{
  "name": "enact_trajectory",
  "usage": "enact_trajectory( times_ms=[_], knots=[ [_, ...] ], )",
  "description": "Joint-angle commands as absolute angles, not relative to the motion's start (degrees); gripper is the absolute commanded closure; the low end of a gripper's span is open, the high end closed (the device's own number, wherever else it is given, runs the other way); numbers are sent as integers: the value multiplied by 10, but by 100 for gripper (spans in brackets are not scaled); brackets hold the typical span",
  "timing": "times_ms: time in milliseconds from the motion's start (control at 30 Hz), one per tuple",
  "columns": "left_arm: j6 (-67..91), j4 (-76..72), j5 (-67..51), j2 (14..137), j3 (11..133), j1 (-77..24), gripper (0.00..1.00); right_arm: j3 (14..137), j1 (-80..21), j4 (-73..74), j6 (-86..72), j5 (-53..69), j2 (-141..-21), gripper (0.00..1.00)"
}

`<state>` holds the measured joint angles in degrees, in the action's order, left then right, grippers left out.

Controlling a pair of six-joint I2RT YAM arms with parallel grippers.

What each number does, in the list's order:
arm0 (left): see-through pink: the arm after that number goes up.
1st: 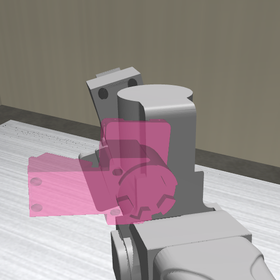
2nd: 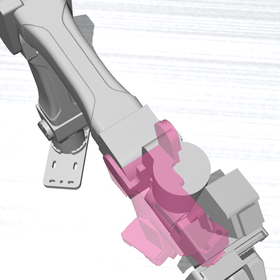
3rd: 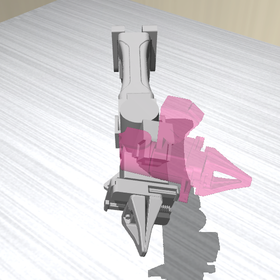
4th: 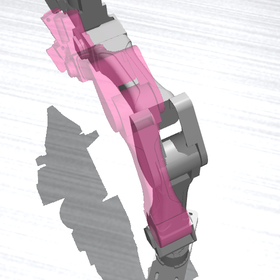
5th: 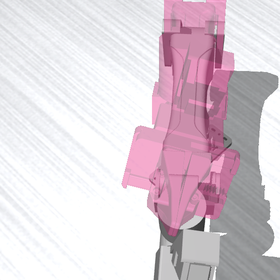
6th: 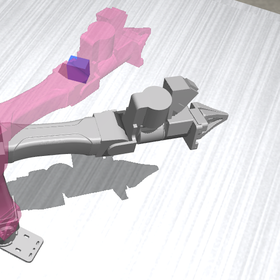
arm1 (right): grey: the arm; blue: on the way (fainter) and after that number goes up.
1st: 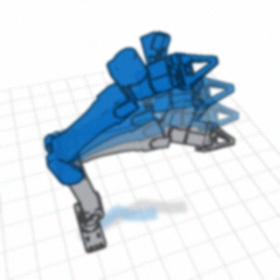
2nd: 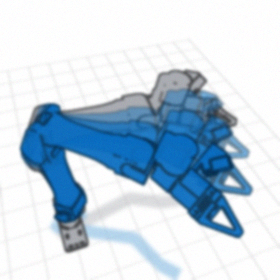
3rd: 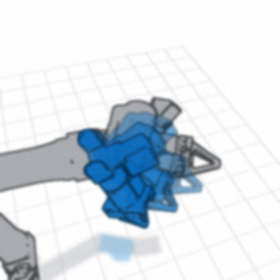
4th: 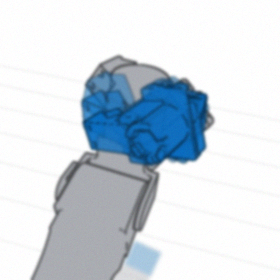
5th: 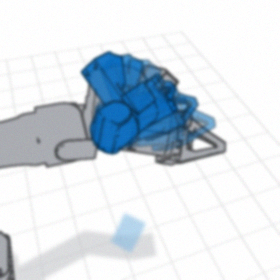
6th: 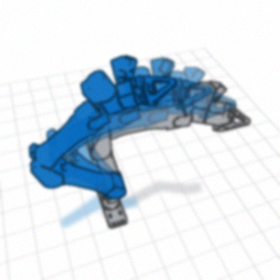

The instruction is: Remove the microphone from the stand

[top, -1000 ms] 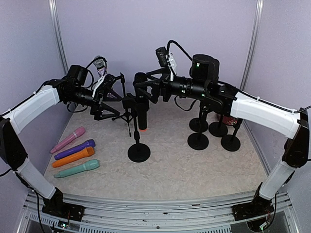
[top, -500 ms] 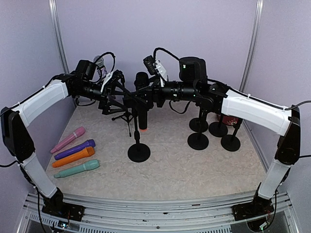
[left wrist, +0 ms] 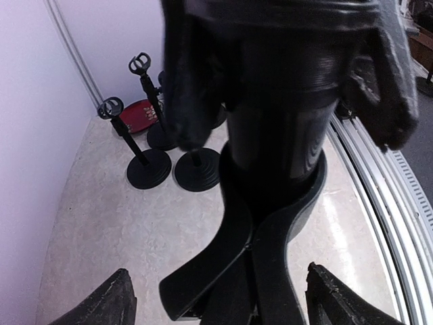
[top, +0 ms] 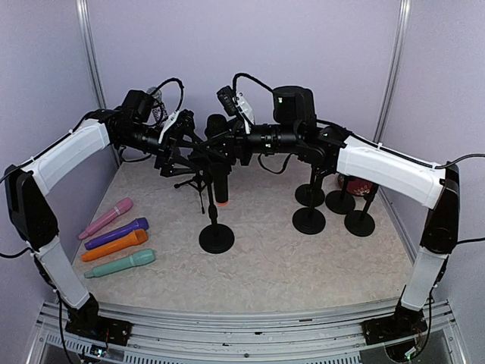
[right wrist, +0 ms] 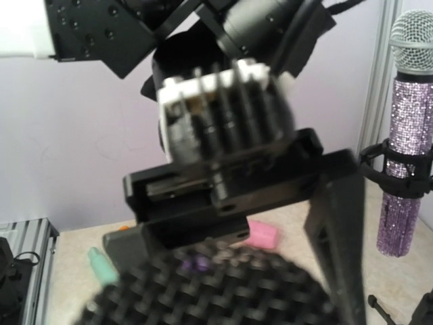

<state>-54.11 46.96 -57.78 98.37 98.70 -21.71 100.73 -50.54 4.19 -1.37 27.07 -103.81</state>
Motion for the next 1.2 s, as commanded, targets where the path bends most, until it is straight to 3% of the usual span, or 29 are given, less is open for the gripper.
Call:
enact_trajectory(
  times_ms=[0,600,967,1167],
  knots=[
    [-604,554,-589,1007,1033,-228,20,1000,-499,23,-16,301,-1026,82],
    [-595,574,-551,1008,1071,-236,86,1043,-488,29,-15,348,-1014,94],
    [-563,551,-504,1004,1068,-248,87,1087,-488,3,6,290,-945,99],
    [-559,544,-488,1002,1064,-256,85,1022,-488,-76,-24,259,-883,100]
  ],
)
